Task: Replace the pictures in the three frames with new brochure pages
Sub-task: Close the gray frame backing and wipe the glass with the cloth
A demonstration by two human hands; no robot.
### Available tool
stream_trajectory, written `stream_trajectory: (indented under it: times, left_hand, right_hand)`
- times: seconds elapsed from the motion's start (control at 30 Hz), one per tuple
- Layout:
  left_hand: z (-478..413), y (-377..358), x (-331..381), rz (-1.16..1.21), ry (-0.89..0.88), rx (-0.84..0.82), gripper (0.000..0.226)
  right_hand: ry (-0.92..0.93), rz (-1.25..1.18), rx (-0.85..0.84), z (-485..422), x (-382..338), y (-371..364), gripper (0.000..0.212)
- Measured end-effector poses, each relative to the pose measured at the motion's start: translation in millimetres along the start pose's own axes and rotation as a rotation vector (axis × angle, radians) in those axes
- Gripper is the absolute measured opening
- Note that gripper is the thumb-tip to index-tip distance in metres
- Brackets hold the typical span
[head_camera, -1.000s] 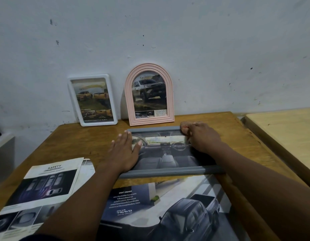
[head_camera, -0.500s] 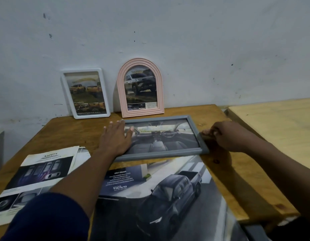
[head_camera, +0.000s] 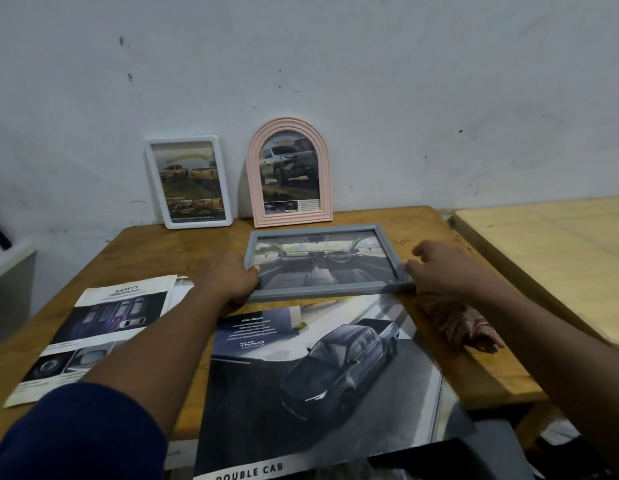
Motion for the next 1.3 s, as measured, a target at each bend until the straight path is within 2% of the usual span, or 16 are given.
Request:
stream_trajectory:
  times: [0.2,0.4,0.53,0.73,0.9,1.13,1.3]
  left_hand:
    - [-5,-3,0,0.143,0.139,-0.032,0.029]
    - [4,3,-3,0.354,0.245,-0.11,0.015]
    - [9,14,-6,0.489,0.286,-0.071,0.02]
    - [10,41,13,0.662,0.185,0.023,0.018]
    - [7,56,43,0.835,0.071,0.127,0.039]
    - [-3,47,110,0.73,-0.073,0.257,0.049]
    - [-28,19,162,0.704,-0.132,0.249,0.049]
  right_hand:
    - [-0.123,-0.27,-0.13,-48,-31,-26,0.02]
    - [-0.255,-0.437,-0.12,-52,-17,-30,0.017]
    - [-0.289,-0.459,-0.088,-46,-9,-16,0.015]
    - [-0.211,-0.588,0.056,-53,3,27,0.015]
    - [-0.09,-0.717,0.152,-60,19,61,0.014]
    - [-0.055,-0.661,0.381,-70,65,93,0.027]
    - [-0.131,-0.602,0.501,-93,108,103,0.029]
Point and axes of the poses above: each hand's wrist, its own z-axis away from the middle knuckle, its own y-axis out of the back of the hand, x = y × z, the point moved 10 cm from there along -z, towards the middle knuckle, and after that the axes turned 2 degrees about z, right-handed, at the moved point
